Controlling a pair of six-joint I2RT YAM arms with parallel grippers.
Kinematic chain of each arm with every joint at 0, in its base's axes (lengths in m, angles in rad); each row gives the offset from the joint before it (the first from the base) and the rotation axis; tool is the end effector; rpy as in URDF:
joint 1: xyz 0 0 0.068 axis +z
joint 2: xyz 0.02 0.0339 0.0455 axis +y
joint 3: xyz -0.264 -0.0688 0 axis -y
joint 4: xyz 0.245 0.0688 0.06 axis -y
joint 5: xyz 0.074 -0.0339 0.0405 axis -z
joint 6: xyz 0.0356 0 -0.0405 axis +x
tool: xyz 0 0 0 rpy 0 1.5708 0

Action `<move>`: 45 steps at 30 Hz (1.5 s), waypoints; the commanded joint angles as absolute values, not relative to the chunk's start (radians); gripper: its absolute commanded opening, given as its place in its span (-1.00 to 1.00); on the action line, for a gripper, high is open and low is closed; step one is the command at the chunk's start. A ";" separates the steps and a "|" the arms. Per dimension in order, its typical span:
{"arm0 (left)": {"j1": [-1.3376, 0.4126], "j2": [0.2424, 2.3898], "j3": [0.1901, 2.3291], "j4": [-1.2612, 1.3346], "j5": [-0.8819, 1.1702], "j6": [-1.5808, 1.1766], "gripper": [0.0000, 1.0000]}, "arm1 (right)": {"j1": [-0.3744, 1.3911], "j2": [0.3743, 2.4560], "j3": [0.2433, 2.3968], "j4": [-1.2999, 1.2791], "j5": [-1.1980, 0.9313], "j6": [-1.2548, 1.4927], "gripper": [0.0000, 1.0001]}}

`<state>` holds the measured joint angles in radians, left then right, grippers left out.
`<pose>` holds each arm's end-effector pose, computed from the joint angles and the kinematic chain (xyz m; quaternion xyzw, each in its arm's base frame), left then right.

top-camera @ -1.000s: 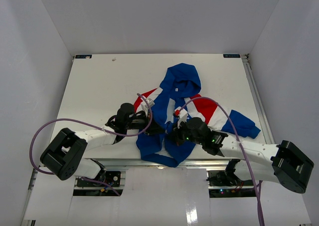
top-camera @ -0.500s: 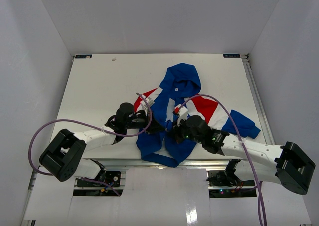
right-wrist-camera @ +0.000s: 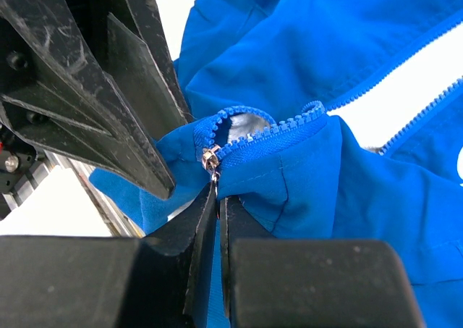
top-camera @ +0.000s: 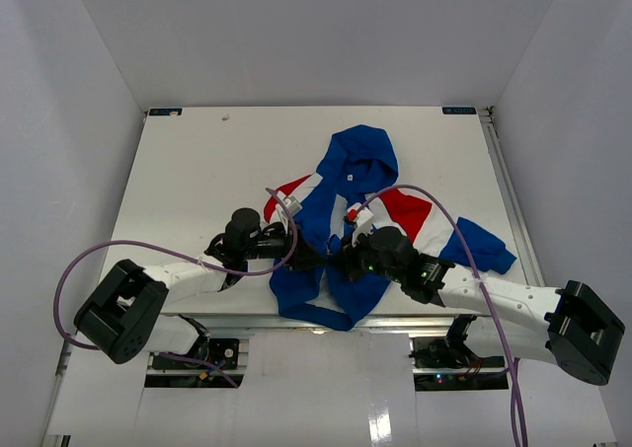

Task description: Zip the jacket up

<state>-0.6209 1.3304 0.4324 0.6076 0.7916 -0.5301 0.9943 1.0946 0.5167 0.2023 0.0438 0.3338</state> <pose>0.1899 -0.1670 0.1873 0.2637 0.7288 -0.5594 0.2941 0.1315 0.1994 0.2244 -0.2564 0.7858 0.3324 0.4541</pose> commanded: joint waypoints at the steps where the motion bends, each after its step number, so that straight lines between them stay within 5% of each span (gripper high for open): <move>1: -0.624 1.296 0.422 0.644 0.826 -0.543 -0.26 | 0.988 1.100 0.536 0.298 0.036 0.345 -0.85; 6: -0.624 1.306 0.423 0.637 0.795 -0.541 -0.37 | 0.989 1.104 0.517 0.313 0.011 0.354 -0.84; 11: -0.624 1.308 0.423 0.610 0.768 -0.524 -1.00 | 0.989 1.100 0.515 0.291 0.019 0.350 -0.84; 26: -0.624 1.337 0.453 0.413 0.636 -0.437 -1.00 | 0.960 1.114 0.755 -0.071 0.196 0.208 -0.85; 45: -0.624 1.316 0.452 0.382 0.586 -0.403 -1.00 | 0.959 1.228 0.944 -0.285 0.095 0.086 -0.79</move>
